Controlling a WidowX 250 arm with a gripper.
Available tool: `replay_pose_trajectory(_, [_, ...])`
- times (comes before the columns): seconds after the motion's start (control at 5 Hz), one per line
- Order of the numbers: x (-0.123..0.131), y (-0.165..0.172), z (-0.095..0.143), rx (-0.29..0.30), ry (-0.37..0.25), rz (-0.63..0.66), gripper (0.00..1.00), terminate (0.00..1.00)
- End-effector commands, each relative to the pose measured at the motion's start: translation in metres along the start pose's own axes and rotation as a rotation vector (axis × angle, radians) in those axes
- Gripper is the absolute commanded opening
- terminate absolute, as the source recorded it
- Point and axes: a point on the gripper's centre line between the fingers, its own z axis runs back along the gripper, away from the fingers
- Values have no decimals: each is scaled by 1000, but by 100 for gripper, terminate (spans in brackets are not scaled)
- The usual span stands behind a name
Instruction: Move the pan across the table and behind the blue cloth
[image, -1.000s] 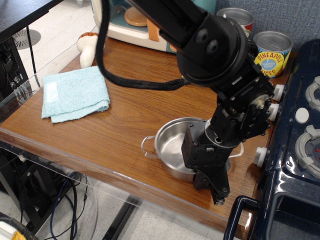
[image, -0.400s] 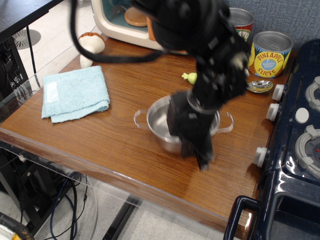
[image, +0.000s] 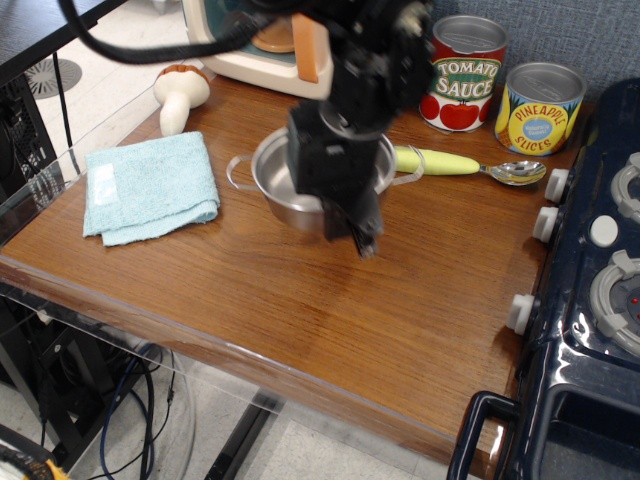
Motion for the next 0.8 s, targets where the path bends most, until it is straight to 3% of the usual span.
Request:
replay_pose_trajectory(0.0, [-7, -67, 2, -79, 4, 124, 0, 0])
replay_pose_trajectory(0.6, [-10, -110, -33, -78, -86, 211, 0, 0])
